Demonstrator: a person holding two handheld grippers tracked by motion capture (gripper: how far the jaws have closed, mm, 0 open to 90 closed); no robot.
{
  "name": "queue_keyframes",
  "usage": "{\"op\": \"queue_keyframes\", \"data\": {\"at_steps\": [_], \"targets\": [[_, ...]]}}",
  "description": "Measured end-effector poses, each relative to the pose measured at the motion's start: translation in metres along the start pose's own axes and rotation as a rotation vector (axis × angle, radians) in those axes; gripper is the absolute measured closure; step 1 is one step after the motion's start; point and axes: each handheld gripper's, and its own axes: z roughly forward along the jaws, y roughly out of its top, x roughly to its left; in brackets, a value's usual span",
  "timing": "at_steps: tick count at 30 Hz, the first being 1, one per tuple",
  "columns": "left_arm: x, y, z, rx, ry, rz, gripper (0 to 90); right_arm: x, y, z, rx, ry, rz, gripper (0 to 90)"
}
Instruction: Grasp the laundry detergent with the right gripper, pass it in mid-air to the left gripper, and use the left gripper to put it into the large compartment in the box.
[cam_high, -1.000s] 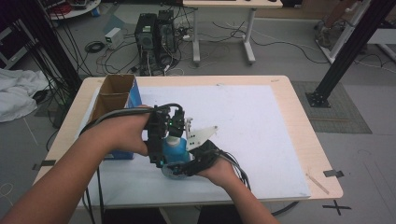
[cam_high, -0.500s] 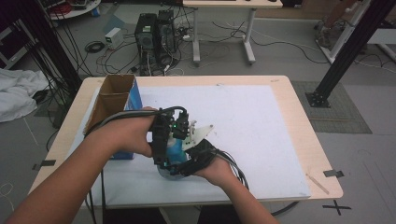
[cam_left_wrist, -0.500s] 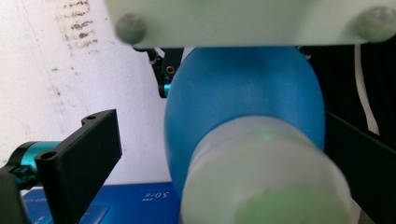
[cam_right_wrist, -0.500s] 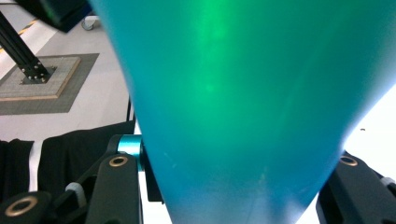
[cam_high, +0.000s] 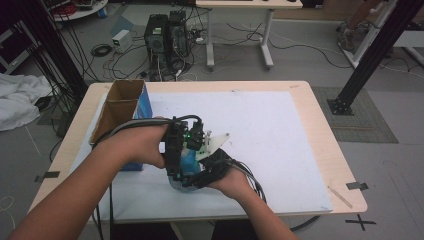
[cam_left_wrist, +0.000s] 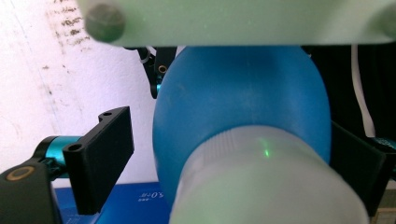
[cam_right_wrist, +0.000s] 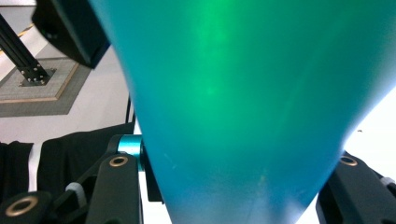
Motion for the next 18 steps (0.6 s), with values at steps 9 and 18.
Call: {"op": "queue_keyframes", "data": {"at_steps": [9,18], "targets": [[0.0019,0.0011,0.0007,0.006,-0.008,-0.003,16.9,-0.001,-0.0003,-0.001,0.0,0.001,0.003,46.0],[0.0029,0.0022,0.0018,0.015,-0.011,0.002,20.6,-0.0017,-0.0006,-0.0007,0.002,0.003,0.005,46.0]]}}
